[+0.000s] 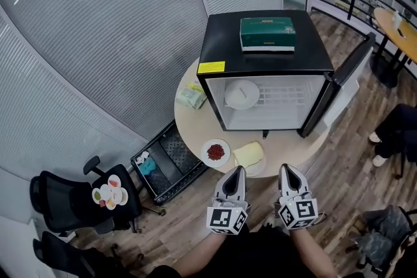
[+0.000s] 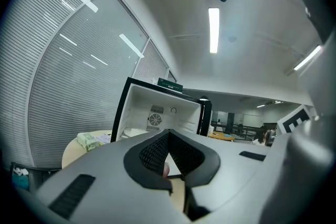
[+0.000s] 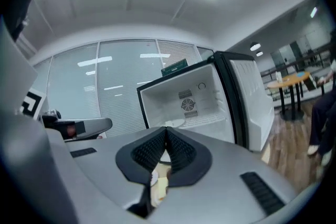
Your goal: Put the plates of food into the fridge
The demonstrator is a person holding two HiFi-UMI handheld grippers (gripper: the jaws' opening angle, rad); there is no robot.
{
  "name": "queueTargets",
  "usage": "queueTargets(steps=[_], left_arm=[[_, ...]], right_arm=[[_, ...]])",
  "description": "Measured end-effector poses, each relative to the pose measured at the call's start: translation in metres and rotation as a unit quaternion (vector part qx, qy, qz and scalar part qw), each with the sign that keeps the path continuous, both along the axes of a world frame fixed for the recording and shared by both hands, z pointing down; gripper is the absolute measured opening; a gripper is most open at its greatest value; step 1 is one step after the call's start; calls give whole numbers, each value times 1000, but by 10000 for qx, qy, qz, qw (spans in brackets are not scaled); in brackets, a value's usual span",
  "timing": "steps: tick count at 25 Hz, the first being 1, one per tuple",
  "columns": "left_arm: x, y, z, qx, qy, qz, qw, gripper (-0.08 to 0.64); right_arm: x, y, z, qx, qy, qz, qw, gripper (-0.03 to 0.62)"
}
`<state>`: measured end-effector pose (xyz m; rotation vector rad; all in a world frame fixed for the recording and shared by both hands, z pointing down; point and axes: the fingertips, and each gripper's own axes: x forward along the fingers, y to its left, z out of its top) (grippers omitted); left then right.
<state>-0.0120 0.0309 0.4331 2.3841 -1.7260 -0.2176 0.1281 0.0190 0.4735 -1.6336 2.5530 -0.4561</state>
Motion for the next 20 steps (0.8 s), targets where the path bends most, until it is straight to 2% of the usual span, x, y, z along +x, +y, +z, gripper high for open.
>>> queueTargets(steps=[2, 3, 5, 7, 11, 15, 18, 20], left_arm=[[-9, -5, 3, -30, 19, -37, 10000, 4], [-14, -7, 5, -65, 45, -63, 9999, 3], [-23, -11, 11, -160, 114, -107, 9998, 3], [-30, -14, 20, -252, 146, -112, 9995, 5], [-40, -21, 40, -441, 206, -57, 9988, 4], [-45, -31, 59, -617, 264, 79, 9977, 3], [-46, -39, 72, -701, 303, 189, 9969, 3], [-48, -42, 77, -747, 333, 237, 9964, 3]], right_arm=[[-4, -3, 21, -387, -748, -77, 9964, 8], [-8, -5, 37, -638, -1181, -126, 9909, 8], [-15, -5, 74, -1206, -1976, -151, 9727, 8], [-23, -2, 114, -1736, -2527, -66, 9518, 8], [-38, 6, 189, -2587, -3037, 266, 9166, 9], [-57, 15, 242, -3077, -3594, 413, 8801, 11], [-64, 12, 267, -3159, -3831, 515, 8665, 20], [-74, 3, 269, -2986, -4259, 419, 8531, 31]])
